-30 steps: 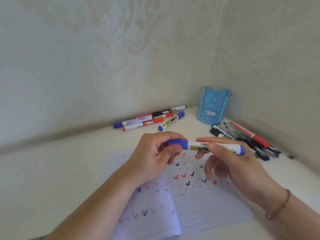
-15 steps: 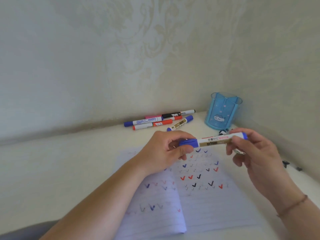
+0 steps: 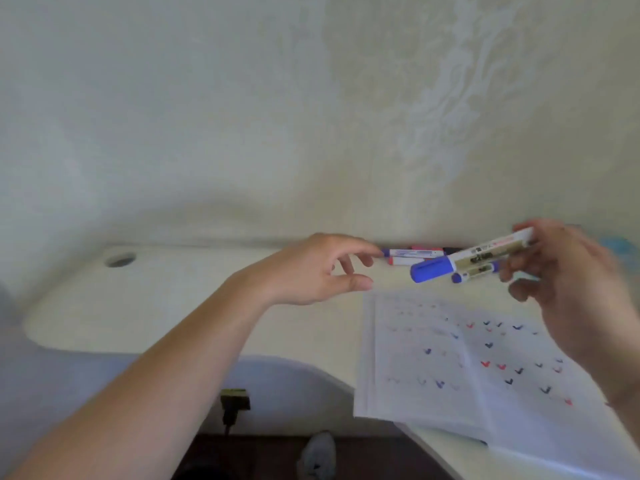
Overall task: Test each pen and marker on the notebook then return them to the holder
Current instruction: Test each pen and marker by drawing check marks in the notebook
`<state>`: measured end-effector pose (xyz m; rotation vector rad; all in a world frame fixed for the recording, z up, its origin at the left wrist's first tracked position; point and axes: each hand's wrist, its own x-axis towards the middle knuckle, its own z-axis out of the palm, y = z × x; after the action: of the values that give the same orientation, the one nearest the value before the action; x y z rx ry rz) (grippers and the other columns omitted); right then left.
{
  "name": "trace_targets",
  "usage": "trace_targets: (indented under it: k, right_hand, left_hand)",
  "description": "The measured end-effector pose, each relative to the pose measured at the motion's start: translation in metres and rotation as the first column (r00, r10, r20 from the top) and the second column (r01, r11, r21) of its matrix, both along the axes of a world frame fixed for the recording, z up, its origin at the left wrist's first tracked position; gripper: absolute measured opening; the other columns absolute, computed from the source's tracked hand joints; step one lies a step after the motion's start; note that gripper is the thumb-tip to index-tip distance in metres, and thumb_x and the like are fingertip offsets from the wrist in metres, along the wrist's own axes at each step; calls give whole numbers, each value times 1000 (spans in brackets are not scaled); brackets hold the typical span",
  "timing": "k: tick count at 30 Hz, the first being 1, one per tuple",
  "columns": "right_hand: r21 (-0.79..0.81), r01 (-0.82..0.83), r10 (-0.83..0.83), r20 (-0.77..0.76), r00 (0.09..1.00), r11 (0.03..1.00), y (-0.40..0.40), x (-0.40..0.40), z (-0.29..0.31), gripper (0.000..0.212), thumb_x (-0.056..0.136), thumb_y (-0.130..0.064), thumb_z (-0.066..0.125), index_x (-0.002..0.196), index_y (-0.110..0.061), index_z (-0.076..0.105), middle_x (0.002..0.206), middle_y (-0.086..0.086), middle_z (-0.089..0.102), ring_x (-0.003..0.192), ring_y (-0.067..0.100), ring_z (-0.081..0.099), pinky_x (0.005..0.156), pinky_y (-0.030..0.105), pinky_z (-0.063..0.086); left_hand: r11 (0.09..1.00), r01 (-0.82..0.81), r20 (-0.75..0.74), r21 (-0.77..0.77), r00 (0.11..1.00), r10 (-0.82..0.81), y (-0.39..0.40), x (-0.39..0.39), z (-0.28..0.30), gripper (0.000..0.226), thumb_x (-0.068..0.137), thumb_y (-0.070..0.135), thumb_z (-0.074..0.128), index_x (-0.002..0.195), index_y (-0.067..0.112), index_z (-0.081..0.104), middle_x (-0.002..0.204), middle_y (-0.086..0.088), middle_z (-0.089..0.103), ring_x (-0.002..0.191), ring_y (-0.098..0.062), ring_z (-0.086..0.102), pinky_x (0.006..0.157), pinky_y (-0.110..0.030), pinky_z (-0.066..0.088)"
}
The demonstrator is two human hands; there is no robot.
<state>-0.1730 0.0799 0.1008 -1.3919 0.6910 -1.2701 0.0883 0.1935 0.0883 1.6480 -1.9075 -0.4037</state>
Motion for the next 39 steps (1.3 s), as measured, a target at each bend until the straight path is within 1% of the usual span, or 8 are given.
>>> trace_targets:
  k: [6,13,15,19,24,27,33,39]
  right_hand:
    - [-39,-292,289,-59,955,956,74,112,4,25,97,-21,47,81,-16,66,69,17,55,52,25,52,43,27,31]
    - [-52,-556,513,-320,797,830,168,194,-27,19,95,-11,54,82,-6,67,61,5,60,48,16,51,40,19,32]
    - [-59,-602,529,-415,740,796,185,208,-39,17,94,-12,57,83,-3,67,59,5,63,48,15,51,46,19,40]
    - [-39,-684,532,-596,601,729,204,227,-64,19,93,-27,59,86,-12,68,65,10,69,52,19,53,60,36,47]
    - [-44,-715,408,-796,447,698,210,237,-87,29,95,-49,48,107,-26,62,68,-3,74,44,19,60,61,24,51]
    - [-91,-686,356,-802,480,722,204,232,-83,29,95,-48,49,108,-26,63,65,-6,73,41,17,58,56,21,50]
    - [-213,-584,315,-674,668,783,181,194,-31,15,93,-42,55,95,-31,65,63,-2,72,42,19,52,42,17,41]
    - [-301,-367,142,-570,809,880,118,115,13,16,92,-39,58,96,-27,67,66,0,73,43,18,52,52,26,45]
  left_hand:
    - [962,-271,-57,-35,961,269,128,70,-2,34,89,32,69,122,31,61,114,19,64,96,-4,63,89,-26,49]
    - [896,-444,-74,-20,894,441,248,104,-41,50,76,57,65,123,40,58,123,27,55,109,-3,56,93,-25,46]
    - [888,-459,-53,5,887,459,265,109,-49,54,75,60,63,125,40,57,126,25,54,111,-3,56,95,-26,46]
    - [864,-499,-38,66,864,502,291,113,-60,49,78,56,66,125,41,56,124,29,54,111,0,55,96,-29,46]
    - [832,-546,-29,98,834,551,307,119,-74,45,84,48,69,126,42,55,123,31,54,111,3,54,99,-34,48]
    - [840,-536,-29,84,842,539,299,118,-70,45,83,53,67,126,43,55,124,29,53,111,2,54,99,-36,48]
    - [914,-405,-70,-23,913,403,247,98,-48,44,83,46,68,124,35,58,121,24,56,109,-2,56,95,-28,47]
    - [969,-213,-71,-127,976,205,150,51,-26,41,84,48,65,123,36,59,121,23,57,110,-4,56,93,-26,45]
